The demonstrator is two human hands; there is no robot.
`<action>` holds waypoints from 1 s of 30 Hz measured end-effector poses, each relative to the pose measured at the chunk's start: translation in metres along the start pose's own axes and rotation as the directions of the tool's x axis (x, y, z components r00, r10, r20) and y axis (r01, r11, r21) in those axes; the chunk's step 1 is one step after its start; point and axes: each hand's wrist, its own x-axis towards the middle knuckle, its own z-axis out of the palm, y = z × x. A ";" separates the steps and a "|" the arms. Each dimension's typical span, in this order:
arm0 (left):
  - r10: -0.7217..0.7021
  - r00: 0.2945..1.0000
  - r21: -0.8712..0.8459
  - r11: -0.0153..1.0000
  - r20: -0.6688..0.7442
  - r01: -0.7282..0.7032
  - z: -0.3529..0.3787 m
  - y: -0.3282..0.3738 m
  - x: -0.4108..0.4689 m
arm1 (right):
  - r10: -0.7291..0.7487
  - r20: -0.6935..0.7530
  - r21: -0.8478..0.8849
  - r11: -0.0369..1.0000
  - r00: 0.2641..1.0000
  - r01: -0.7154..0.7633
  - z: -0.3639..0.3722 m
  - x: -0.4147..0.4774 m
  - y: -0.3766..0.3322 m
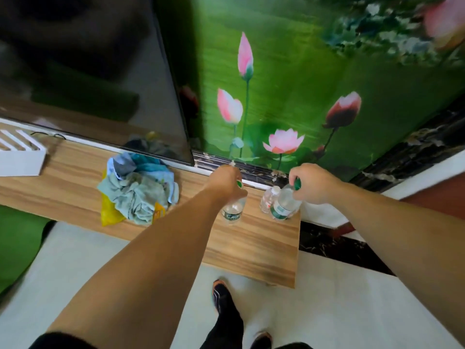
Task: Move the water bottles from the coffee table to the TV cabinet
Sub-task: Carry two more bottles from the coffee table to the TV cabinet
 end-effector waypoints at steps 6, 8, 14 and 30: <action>-0.056 0.998 -0.035 0.998 0.026 0.057 0.011 -0.026 0.039 | -0.042 0.005 0.050 0.998 0.999 0.042 0.018 0.060 0.002; -0.084 0.996 -0.031 0.996 0.035 0.085 0.020 -0.037 0.050 | -0.047 0.006 0.064 0.997 0.999 0.046 0.030 0.079 0.003; -0.169 0.982 -0.027 0.985 0.084 0.171 0.063 -0.059 0.076 | -0.055 0.061 0.118 0.992 0.997 0.048 0.076 0.126 0.013; -0.241 0.968 -0.135 0.959 0.075 0.249 0.168 -0.098 0.141 | -0.046 0.123 0.020 0.999 0.991 0.044 0.180 0.222 0.044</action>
